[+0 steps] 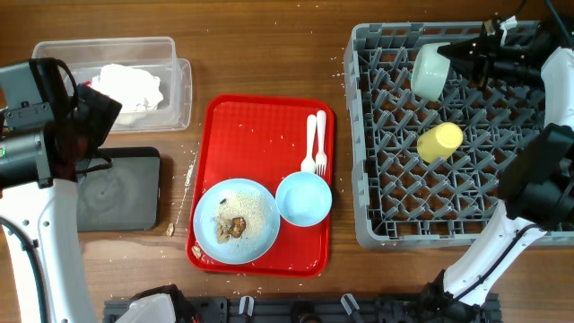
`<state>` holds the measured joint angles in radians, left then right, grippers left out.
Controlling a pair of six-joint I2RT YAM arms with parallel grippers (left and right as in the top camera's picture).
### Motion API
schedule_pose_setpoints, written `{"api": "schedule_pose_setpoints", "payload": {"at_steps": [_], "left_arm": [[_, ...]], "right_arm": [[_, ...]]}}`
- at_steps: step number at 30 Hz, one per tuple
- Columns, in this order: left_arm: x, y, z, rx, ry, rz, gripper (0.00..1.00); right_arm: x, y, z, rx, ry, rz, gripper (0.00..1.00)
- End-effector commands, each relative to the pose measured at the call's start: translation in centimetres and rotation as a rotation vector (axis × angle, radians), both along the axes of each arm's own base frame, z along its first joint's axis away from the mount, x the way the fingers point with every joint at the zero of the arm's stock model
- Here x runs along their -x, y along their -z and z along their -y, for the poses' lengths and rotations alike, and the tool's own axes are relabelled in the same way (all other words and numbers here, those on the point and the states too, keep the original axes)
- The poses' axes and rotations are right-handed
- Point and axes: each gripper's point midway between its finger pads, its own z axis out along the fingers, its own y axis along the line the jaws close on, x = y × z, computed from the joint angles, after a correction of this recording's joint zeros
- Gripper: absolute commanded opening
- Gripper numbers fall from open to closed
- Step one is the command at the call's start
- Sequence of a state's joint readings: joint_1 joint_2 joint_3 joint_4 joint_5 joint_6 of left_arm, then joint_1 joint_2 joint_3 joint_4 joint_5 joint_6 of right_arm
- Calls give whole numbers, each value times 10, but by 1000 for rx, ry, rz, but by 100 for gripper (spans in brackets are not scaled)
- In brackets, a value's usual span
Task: Sort waste into correct bins and load items into the dishwasher rack
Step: 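Carry the green bowl to the rack's back and set it down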
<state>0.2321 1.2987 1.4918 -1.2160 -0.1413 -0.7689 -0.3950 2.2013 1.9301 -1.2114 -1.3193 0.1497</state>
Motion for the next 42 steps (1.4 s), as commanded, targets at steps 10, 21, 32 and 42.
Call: {"api": "schedule_pose_setpoints", "payload": {"at_steps": [10, 21, 32, 42], "left_arm": [[0, -2, -3, -8, -13, 7, 100], [0, -2, -3, -8, -13, 7, 100], [0, -2, -3, -8, -13, 7, 100], [0, -2, -3, -8, -13, 7, 100]], "right_arm": [[12, 72, 25, 327, 36, -237, 5], [19, 68, 113, 606, 220, -333, 47], [20, -11, 94, 855, 207, -192, 14], [34, 54, 23, 1169, -1, -346, 4]]}}
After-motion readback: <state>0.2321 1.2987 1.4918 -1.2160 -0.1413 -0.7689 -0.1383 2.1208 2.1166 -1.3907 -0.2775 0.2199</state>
